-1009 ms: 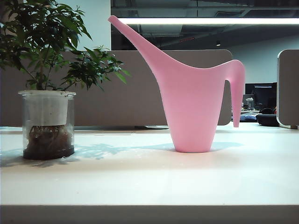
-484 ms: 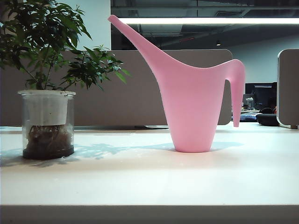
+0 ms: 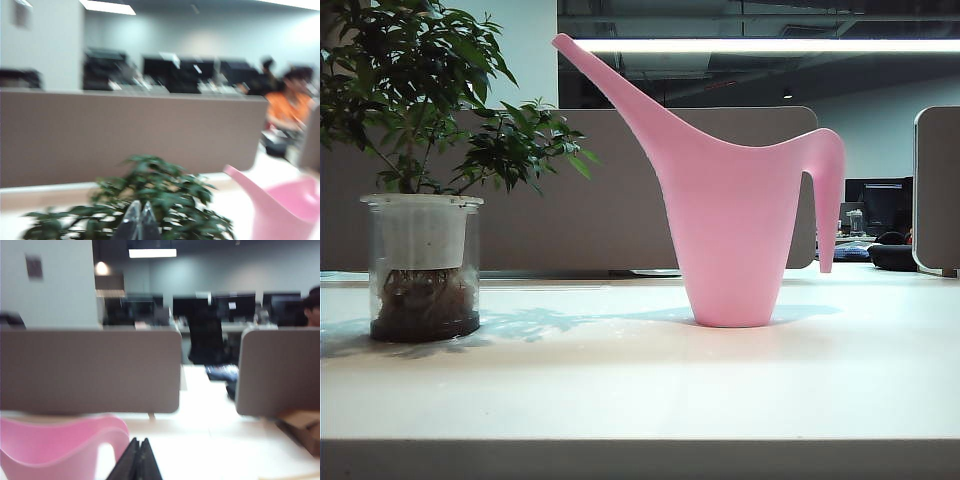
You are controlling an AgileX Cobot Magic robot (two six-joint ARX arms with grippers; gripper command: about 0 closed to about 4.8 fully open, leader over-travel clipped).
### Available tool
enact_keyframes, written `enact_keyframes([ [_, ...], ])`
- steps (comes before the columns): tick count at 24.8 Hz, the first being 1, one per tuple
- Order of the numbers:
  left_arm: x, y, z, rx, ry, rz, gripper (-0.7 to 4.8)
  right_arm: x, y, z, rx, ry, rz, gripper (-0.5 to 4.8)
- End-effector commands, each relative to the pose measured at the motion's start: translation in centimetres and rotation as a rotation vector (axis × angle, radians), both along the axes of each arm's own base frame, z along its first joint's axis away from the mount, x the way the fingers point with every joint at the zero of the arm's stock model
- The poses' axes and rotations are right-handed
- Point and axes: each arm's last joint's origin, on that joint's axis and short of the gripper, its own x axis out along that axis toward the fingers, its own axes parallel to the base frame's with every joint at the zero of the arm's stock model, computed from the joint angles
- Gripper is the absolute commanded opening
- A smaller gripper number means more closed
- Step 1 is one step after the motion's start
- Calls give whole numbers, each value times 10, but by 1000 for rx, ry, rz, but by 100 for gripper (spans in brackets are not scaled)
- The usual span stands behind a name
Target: Pick up the watering can from the table, water the potted plant, and put the can back.
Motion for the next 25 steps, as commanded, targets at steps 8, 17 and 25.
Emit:
enact_keyframes([
  [8,14,-7,46,38,325,-133,-5,49,0,26,-19,247,-21,-6],
  [17,-3,-5,64,134,387,-89,-5,96,8,22,-82,405,30,-6],
  [25,11,-10,55,223,486,-126,-5,155,19,-2,-87,614,157,26],
])
